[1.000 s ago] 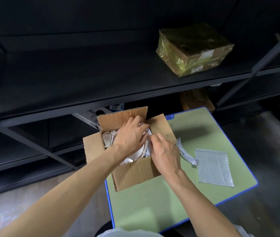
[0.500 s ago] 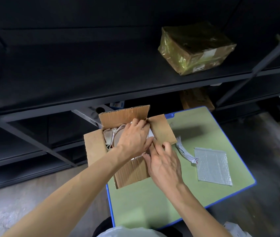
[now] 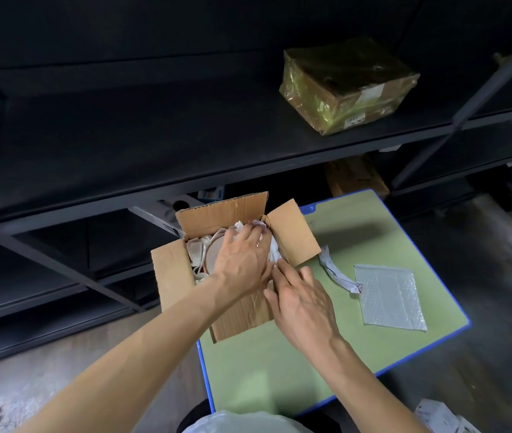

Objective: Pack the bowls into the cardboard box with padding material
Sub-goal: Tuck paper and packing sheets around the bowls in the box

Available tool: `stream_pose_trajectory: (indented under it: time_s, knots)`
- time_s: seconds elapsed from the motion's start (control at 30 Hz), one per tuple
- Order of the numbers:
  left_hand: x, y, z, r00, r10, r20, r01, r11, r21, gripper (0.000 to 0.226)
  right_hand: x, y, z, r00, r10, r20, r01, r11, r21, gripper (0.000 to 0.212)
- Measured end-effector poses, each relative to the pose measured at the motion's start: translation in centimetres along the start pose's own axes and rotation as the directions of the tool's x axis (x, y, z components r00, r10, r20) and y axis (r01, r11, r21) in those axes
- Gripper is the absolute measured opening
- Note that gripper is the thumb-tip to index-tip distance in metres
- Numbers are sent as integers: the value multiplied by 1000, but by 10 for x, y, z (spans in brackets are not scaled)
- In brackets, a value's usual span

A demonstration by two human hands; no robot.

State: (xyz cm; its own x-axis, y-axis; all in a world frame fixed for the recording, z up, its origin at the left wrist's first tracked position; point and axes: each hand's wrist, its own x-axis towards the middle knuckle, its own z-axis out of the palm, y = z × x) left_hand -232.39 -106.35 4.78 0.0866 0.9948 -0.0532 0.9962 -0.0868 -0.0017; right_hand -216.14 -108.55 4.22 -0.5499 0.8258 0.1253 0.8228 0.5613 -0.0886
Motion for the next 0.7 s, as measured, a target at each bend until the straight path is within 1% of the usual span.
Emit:
stream_pose_trajectory:
  time_s: [0.07, 0.13, 0.33, 0.4, 0.43, 0.5, 0.6, 0.63, 0.7]
  knots:
    - [3, -3, -2, 1000, 21, 18, -21, 1000, 22, 69, -3, 2, -3, 1000, -20, -19, 20, 1000, -17, 36]
    - [4, -2, -2, 999, 32, 32, -33, 999, 16, 73, -5, 2, -6, 999, -32, -36, 32, 999, -9, 32]
    - [7, -3, 3, 998, 34, 51, -35, 999, 14, 79, 0, 3, -5, 1000, 2, 5, -3, 999, 48, 19]
    - [5, -4, 3, 999, 34, 33, -34, 999, -16, 78, 0, 4, -9, 1000, -6, -12, 7, 999, 45, 14]
    - [2, -5, 2, 999, 36, 12, -36, 998, -45, 75, 0, 4, -10, 1000, -10, -24, 11, 999, 45, 12]
    - [-7, -6, 0, 997, 48, -63, -54, 993, -106, 61, -1, 6, -12, 999, -18, -35, 19, 999, 45, 7]
    - [-28, -4, 0, 969, 9, -248, -62, 976, -209, 33, -2, 8, -10, 999, -25, -33, 26, 998, 52, 6]
    - [-35, -2, 2, 962, -14, -274, -57, 966, -251, 27, -1, 9, -9, 999, -27, -26, 28, 998, 56, 6]
    - [-49, 5, 6, 964, -49, -261, -34, 952, -306, 25, 1, 9, -7, 1000, -26, 0, 26, 998, 57, 7]
